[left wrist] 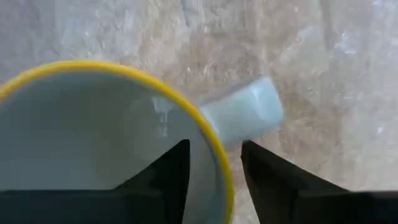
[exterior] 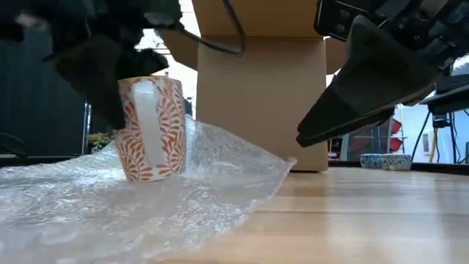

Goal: Wrap mug
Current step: Wrap the orange mug with bubble wrap

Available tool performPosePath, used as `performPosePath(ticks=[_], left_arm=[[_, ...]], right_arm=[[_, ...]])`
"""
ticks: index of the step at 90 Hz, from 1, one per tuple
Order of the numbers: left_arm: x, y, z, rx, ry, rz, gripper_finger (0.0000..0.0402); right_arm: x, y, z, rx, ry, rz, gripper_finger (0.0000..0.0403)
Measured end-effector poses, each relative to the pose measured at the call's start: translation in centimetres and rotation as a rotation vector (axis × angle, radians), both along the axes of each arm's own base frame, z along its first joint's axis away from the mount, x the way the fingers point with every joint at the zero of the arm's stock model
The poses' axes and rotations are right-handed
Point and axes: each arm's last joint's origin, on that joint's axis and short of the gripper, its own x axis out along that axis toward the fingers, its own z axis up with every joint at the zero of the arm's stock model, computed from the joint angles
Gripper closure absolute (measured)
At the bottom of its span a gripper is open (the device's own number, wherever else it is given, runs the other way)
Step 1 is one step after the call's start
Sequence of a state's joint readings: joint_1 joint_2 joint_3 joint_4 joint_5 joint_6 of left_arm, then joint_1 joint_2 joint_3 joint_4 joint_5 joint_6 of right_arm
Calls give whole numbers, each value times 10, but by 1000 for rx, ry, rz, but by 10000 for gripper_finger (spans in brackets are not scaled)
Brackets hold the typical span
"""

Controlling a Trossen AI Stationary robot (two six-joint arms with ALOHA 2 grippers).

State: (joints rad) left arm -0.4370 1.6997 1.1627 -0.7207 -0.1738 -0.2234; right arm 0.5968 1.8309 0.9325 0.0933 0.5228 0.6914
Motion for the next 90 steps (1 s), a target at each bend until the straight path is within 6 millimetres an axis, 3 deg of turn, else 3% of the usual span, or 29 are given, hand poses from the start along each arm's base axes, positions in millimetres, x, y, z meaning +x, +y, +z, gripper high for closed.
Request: performPosePath(ticks=[25, 37, 59, 74, 90], left_arm=[[-1, 1, 18, 61, 43, 20, 261], [-6, 0, 35, 132, 83, 61, 266], [-18, -16, 78, 121, -28, 67, 268], [-39, -37, 95, 47, -95, 98, 268], [-69, -71, 89, 4, -87, 110, 268]], right_arm=[[0, 0, 0, 0, 0, 0, 202], [0, 0, 0, -1, 0, 1, 202], [0, 0, 0, -9, 1, 8, 202], [0, 0, 0, -5, 1, 5, 202], [0, 0, 0, -1, 0, 4, 202]])
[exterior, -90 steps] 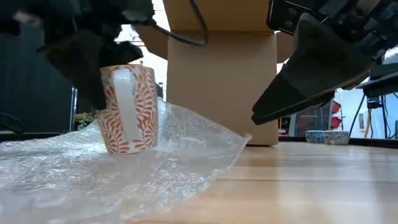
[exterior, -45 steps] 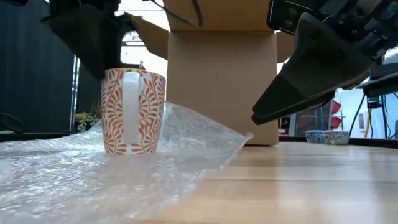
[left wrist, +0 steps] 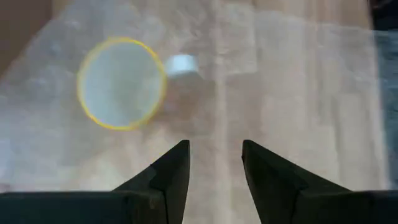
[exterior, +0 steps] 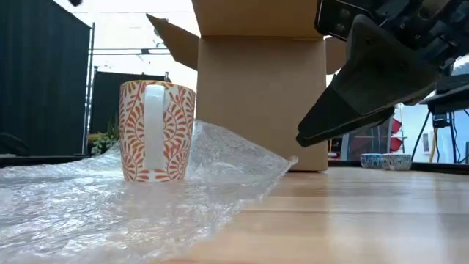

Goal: Wrap mug
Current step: Wrap the orange mug with bubble wrap

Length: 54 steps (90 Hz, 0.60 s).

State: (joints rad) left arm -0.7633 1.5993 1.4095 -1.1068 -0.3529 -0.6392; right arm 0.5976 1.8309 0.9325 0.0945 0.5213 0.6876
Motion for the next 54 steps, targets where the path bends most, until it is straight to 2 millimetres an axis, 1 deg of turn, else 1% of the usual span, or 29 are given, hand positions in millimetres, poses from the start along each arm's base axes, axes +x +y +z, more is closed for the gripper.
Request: performPosePath(ticks=[14, 25, 40, 54], left_arm=[[-30, -22, -18, -25, 8, 63, 268], [-45, -33, -34, -60, -4, 107, 268], [-55, -43, -54, -130, -44, 143, 268], [-60, -48, -67, -185, -74, 150, 268]], right_arm=[[0, 0, 0, 12, -4, -8, 202], [0, 0, 0, 27, -6, -20, 202], [0, 0, 3, 36, -10, -18, 202], [-2, 3, 20, 91, -39, 17, 202]])
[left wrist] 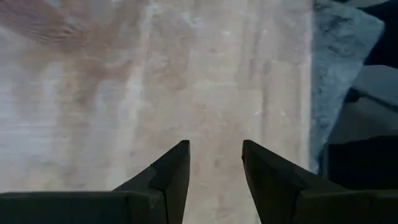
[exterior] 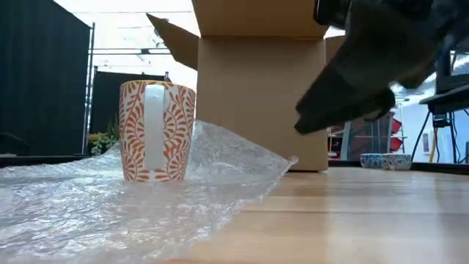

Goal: Wrap mug
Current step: Wrap the orange mug with bubble wrap

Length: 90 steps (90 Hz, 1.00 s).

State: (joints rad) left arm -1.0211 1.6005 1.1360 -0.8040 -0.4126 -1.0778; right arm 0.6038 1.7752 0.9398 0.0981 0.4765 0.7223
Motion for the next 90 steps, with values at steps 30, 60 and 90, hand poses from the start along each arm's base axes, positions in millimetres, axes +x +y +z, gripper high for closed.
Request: performPosePath(ticks=[30, 60, 90], left_arm=[[-1, -24, -24, -151, -9, -45, 268], [15, -65, -50, -165, -48, -151, 268], [28, -85, -65, -26, -38, -298, 268]], right_arm=[[-11, 10, 16, 38, -31, 38, 202], [-12, 14, 9, 58, -26, 5, 202], [-11, 16, 1, 16, -25, -15, 202]])
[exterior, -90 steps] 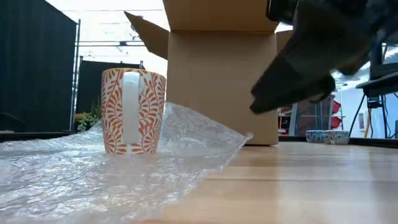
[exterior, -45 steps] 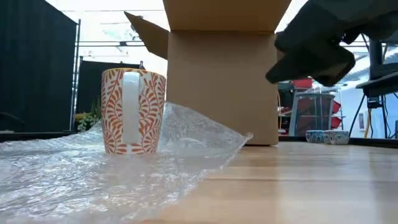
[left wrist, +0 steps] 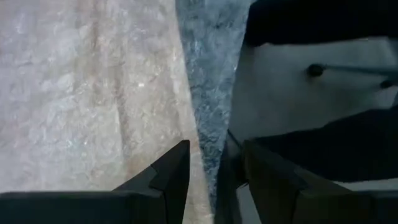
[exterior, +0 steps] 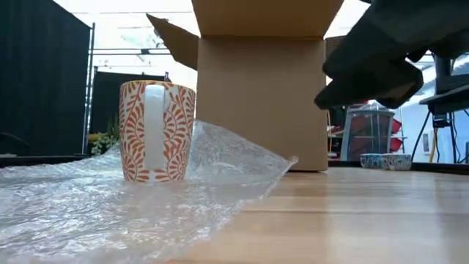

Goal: Wrap mug
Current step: Wrap the orange mug with bubble wrap

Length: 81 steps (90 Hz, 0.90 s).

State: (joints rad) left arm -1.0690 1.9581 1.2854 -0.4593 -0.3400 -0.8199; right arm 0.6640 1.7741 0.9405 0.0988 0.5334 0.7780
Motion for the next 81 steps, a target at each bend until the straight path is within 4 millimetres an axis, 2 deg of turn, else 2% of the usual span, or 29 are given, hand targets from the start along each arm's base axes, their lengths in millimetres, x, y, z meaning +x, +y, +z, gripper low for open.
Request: performPosePath(ticks=[17, 29, 37, 48, 66, 81], left_arm=[[9, 5, -21, 97, 26, -36, 268], [19, 9, -25, 82, 65, -26, 277], [24, 11, -28, 80, 78, -18, 310], [27, 14, -28, 81, 81, -6, 383], [25, 14, -14, 46, 108, 14, 400], [27, 12, 29, 61, 94, 14, 402]], right_arm=[[2, 2, -13, -4, 29, -9, 202], [3, 2, -18, -4, 38, -12, 202], [4, 3, -16, -6, 13, 3, 202], [7, 5, -13, -27, -27, 40, 202], [12, 0, -8, -112, -52, 88, 202], [19, -14, 0, -217, -64, 119, 202]])
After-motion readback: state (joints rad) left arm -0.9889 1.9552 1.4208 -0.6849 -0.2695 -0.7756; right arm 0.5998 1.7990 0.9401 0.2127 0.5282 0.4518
